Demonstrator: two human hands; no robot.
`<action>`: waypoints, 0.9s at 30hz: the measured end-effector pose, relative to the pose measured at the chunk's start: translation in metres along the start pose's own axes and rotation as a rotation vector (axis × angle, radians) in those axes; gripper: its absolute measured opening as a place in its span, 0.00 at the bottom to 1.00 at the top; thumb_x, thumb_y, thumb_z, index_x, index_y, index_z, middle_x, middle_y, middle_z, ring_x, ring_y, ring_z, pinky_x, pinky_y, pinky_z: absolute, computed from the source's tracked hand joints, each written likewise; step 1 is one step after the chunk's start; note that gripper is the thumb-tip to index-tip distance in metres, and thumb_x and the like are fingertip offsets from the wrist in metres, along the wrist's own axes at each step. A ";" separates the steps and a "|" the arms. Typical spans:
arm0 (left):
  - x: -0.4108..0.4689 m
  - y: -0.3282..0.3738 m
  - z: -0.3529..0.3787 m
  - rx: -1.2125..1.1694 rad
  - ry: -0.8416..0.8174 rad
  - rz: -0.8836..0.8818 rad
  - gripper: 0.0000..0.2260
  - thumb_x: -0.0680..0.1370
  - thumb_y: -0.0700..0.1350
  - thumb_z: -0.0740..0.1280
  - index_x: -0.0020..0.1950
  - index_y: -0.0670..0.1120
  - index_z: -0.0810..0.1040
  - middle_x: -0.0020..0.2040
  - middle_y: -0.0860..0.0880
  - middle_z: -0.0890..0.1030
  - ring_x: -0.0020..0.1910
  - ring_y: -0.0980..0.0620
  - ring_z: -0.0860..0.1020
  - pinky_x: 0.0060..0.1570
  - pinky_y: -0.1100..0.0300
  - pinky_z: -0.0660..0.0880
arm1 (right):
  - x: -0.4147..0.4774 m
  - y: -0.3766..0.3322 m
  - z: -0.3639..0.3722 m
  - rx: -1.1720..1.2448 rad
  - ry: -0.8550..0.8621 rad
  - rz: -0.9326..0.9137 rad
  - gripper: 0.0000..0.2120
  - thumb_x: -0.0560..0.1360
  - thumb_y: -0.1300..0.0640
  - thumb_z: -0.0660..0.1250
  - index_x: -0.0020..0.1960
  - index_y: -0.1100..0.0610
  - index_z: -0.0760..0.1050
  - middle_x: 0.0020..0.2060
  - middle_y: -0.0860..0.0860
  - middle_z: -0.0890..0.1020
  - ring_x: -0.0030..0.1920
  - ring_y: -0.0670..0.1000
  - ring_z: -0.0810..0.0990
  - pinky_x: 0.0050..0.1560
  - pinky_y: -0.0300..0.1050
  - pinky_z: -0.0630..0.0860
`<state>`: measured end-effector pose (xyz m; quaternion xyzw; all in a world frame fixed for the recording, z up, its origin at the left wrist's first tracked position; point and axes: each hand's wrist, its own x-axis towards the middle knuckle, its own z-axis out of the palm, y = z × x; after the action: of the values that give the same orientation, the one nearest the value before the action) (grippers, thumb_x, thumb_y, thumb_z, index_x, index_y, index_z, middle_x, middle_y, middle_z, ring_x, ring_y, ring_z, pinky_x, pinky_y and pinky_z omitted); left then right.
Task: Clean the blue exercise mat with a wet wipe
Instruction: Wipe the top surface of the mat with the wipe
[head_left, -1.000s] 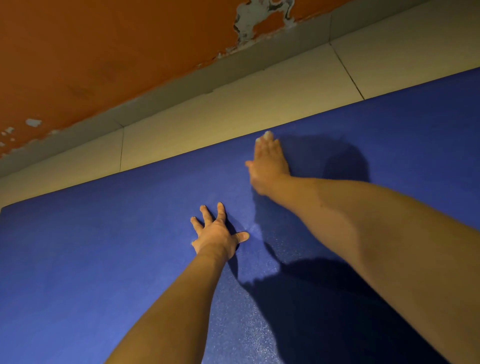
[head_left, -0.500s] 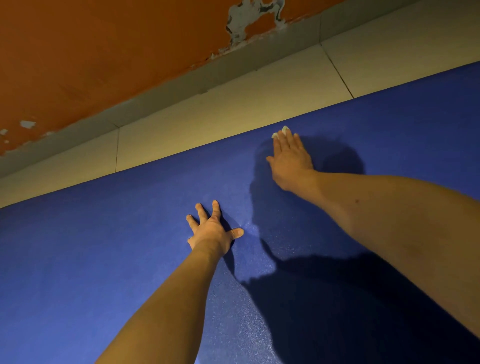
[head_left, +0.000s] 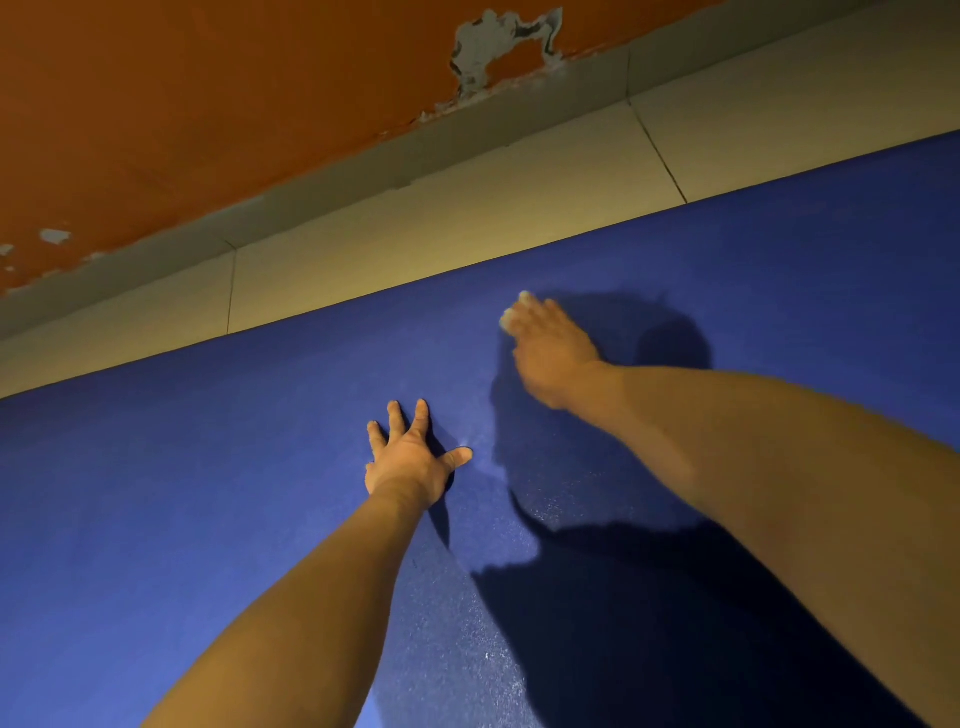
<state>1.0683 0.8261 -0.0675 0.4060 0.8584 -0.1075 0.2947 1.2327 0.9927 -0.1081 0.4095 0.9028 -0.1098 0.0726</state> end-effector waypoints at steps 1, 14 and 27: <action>-0.002 -0.004 0.002 -0.007 0.003 0.016 0.43 0.75 0.68 0.65 0.81 0.60 0.42 0.81 0.56 0.37 0.80 0.44 0.36 0.73 0.37 0.62 | -0.003 0.013 0.001 -0.040 -0.015 0.066 0.28 0.86 0.55 0.48 0.82 0.60 0.43 0.82 0.56 0.45 0.81 0.58 0.40 0.80 0.54 0.39; -0.052 -0.025 0.035 -0.071 -0.063 -0.080 0.43 0.77 0.63 0.67 0.81 0.60 0.41 0.80 0.54 0.34 0.79 0.43 0.34 0.73 0.34 0.59 | -0.055 -0.129 0.037 -0.230 -0.050 -0.223 0.30 0.86 0.46 0.50 0.82 0.61 0.48 0.82 0.57 0.46 0.80 0.64 0.39 0.79 0.60 0.42; -0.049 -0.024 0.039 -0.036 -0.058 -0.087 0.43 0.78 0.62 0.66 0.81 0.60 0.39 0.80 0.53 0.33 0.79 0.41 0.33 0.72 0.33 0.61 | -0.049 -0.057 0.022 0.033 -0.019 0.204 0.31 0.86 0.51 0.47 0.81 0.67 0.41 0.81 0.62 0.44 0.80 0.64 0.39 0.80 0.59 0.42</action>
<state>1.0907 0.7634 -0.0707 0.3595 0.8682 -0.1167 0.3216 1.2226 0.9151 -0.1108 0.4995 0.8536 -0.1207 0.0850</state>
